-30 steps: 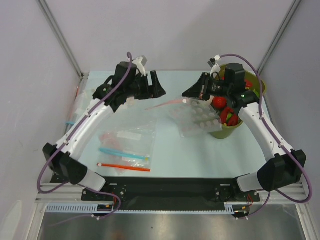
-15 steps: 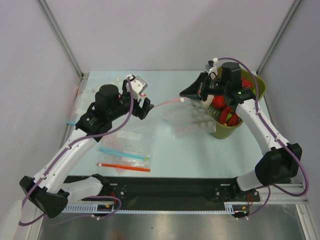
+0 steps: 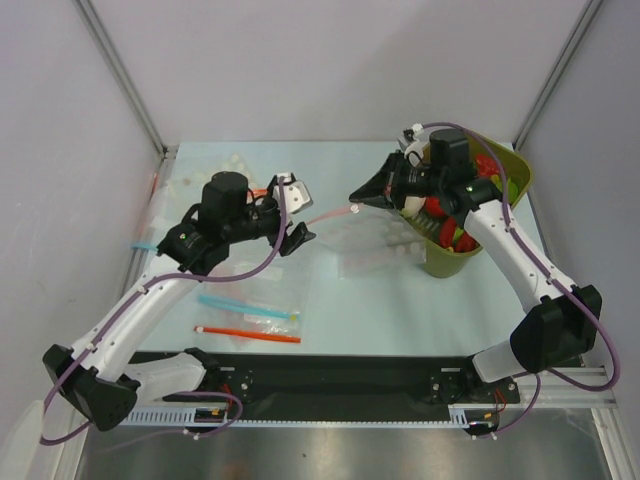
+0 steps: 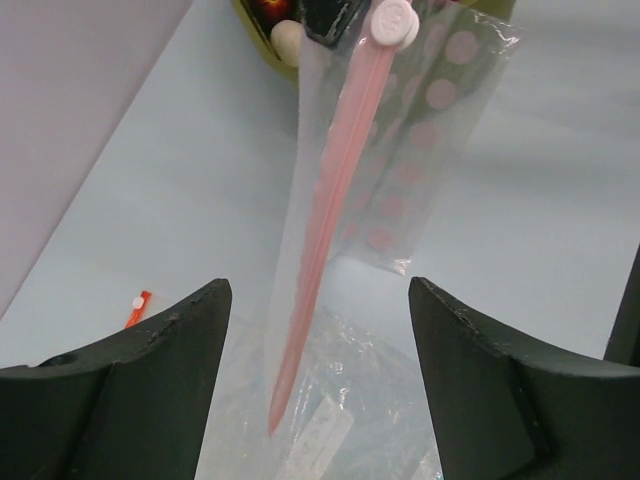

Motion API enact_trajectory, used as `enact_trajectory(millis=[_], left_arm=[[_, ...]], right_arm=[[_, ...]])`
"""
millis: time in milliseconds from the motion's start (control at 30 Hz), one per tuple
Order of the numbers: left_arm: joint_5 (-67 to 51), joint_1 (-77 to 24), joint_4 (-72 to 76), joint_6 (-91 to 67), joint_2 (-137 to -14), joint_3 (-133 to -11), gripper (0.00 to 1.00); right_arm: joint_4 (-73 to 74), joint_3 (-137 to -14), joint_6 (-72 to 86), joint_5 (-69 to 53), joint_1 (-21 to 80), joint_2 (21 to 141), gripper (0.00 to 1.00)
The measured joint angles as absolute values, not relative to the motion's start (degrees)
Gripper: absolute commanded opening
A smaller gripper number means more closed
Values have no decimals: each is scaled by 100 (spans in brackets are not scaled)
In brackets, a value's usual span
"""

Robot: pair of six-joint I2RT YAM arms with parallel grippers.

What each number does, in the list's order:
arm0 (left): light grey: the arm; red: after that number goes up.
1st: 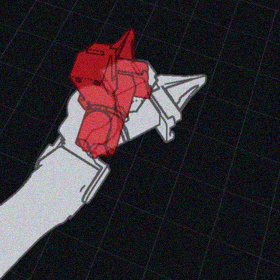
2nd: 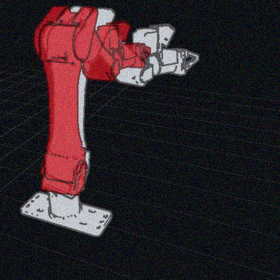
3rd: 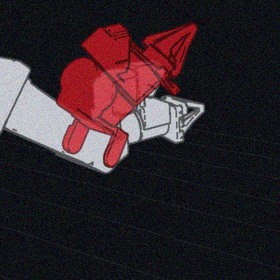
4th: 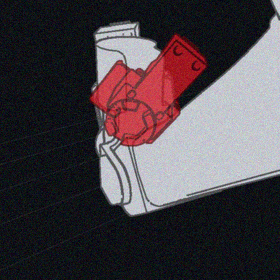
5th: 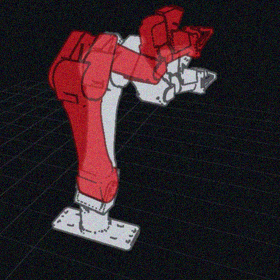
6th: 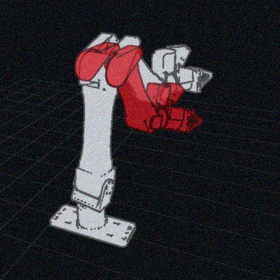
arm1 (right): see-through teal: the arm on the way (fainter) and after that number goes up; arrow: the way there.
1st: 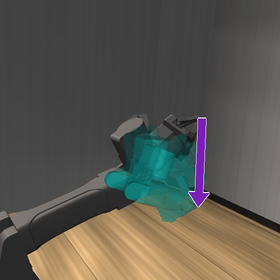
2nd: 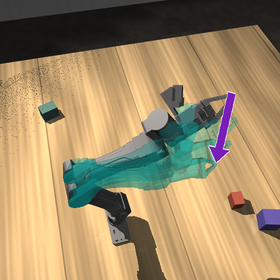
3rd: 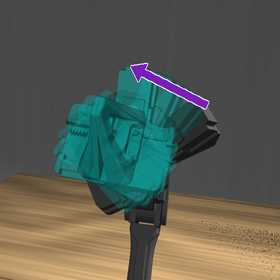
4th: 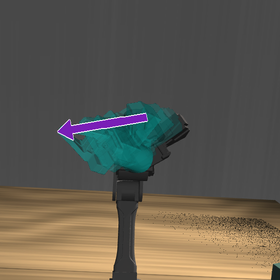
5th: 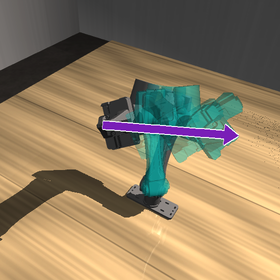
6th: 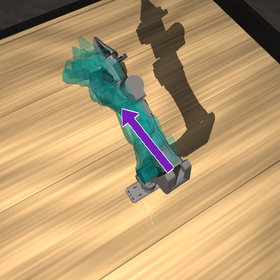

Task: Place the food in the zip-top bag and seal the zipper
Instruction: Pick up the zipper food storage bag at the center of the board.

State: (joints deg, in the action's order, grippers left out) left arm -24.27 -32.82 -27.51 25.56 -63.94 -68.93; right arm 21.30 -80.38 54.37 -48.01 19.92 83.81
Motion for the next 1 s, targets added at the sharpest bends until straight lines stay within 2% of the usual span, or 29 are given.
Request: enact_trajectory(millis=[333,667,767,933,1000], left_arm=[[-2615,-3382,-2707,2552,-6558,-6803,75],[-2346,-3428,-2338,2303,-6543,-6482,63],[-2180,-3437,-2222,2119,-6429,-6261,58],[-1785,-3448,-2222,1865,-6053,-6095,41],[-1562,-3452,-2259,1772,-5920,-6104,34]], right_arm=[[2067,-8038,5669,-4606,2318,8381,0],[1732,-8038,5876,-4394,2768,8392,0],[1623,-8158,5894,-4368,2978,8536,0],[1347,-8591,5983,-4368,3273,9094,0],[1264,-8803,6001,-4438,3328,9334,5]])
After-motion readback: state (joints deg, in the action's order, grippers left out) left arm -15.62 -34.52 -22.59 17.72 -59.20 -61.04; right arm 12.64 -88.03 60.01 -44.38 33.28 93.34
